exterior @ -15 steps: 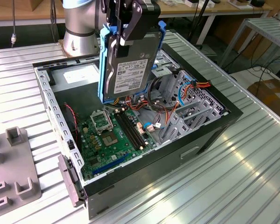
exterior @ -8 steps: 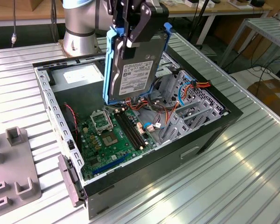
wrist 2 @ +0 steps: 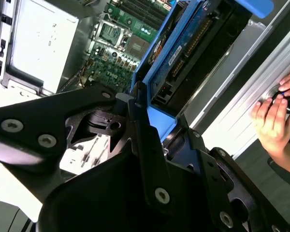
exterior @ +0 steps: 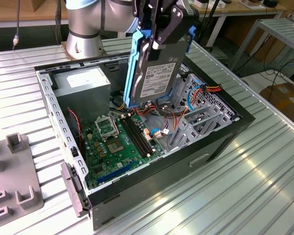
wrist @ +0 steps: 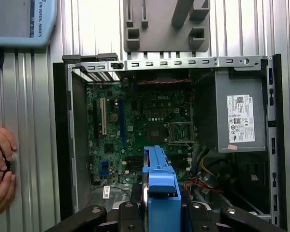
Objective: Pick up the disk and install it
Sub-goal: 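Insert the disk into the insertion slot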
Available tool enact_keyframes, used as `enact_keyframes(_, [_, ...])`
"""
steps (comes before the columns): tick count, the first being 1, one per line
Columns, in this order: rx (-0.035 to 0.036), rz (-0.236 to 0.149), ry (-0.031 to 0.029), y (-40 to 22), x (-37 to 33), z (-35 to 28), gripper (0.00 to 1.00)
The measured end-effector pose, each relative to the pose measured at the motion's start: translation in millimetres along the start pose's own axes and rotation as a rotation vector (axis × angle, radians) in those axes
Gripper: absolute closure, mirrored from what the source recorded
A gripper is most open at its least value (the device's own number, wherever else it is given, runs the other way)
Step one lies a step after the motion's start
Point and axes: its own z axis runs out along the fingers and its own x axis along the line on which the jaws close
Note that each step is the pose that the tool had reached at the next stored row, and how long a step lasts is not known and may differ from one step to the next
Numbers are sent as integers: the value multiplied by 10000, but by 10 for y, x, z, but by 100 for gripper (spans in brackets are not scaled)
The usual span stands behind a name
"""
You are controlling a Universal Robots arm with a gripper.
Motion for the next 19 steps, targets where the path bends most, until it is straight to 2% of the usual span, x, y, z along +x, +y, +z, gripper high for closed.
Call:
enact_keyframes(3, [0, 0, 13, -86, 7, 6, 63])
enact_keyframes(7, [1, 0, 28, -159, 26, 15, 63])
enact_keyframes(10, [2, 1, 57, -169, 50, 18, 63])
enact_keyframes(16, [3, -1, 58, -173, 124, 18, 63])
enact_keyframes(19, [3, -1, 68, -179, 237, 19, 63])
